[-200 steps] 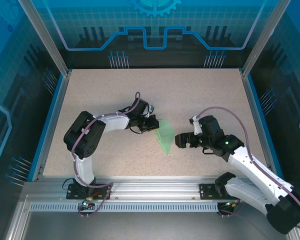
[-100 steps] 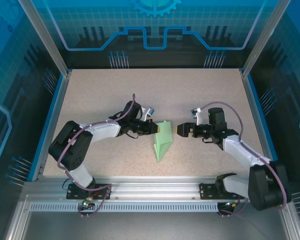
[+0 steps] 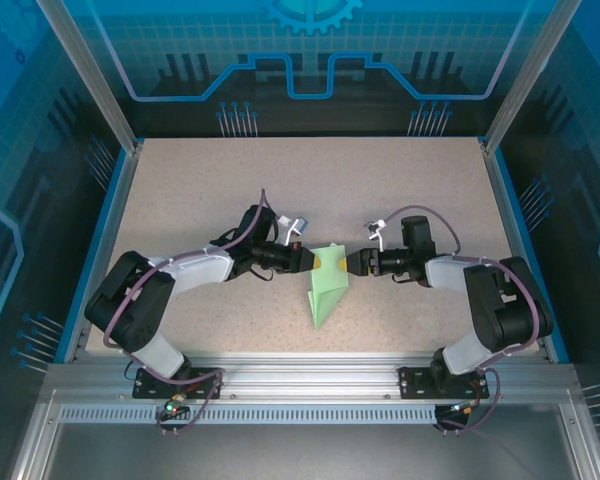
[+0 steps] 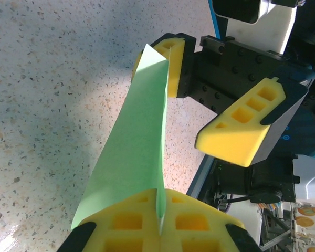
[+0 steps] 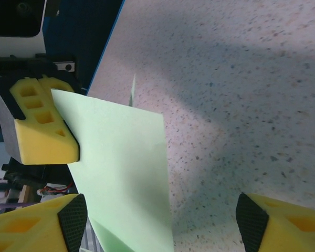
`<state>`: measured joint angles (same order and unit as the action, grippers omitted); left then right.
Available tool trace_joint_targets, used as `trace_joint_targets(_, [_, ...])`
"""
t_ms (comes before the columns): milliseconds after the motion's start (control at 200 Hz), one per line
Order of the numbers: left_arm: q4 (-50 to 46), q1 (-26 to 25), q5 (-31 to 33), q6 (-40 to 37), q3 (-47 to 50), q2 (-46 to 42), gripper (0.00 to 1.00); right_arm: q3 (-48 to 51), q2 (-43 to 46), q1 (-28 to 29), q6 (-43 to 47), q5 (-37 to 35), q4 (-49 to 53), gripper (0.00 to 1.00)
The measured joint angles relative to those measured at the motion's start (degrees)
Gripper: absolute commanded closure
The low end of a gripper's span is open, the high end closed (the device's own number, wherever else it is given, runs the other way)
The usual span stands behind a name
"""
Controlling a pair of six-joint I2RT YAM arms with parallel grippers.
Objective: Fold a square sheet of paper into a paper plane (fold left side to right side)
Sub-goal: Place the paper at the center of the table.
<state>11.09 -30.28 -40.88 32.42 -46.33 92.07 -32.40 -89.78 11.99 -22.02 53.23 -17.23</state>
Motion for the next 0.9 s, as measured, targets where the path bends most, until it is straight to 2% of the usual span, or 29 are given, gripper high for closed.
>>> trace_joint_targets(155, [-0.04, 0.0, -0.17, -0.02, 0.0, 0.0, 0.97, -1.36, -2.8, 0.76, -0.28, 2.54, -1.33, 0.35])
trace_joint_targets(305, [-0.13, 0.0, -0.15, -0.33, 0.0, 0.0, 0.97, -1.57, -2.91, 0.85, 0.22, 3.28, -1.01, 0.49])
trace_joint_targets(695, [-0.46, 0.0, -0.09, -1.46, 0.0, 1.73, 0.98, -1.84, 2.1, 0.76, 2.75, 3.37, 4.52, 0.75])
trace_joint_targets(815, [-0.5, 0.0, -0.07, -1.53, -0.02, 2.54, 0.97, -2.54, 2.34, 0.72, 3.3, 3.02, 7.1, 0.75])
trace_joint_targets(900, [-0.55, 0.0, 0.07, -1.55, -0.02, 2.93, 0.96, -3.3, 2.34, 0.72, 4.0, 2.51, 9.16, 0.71])
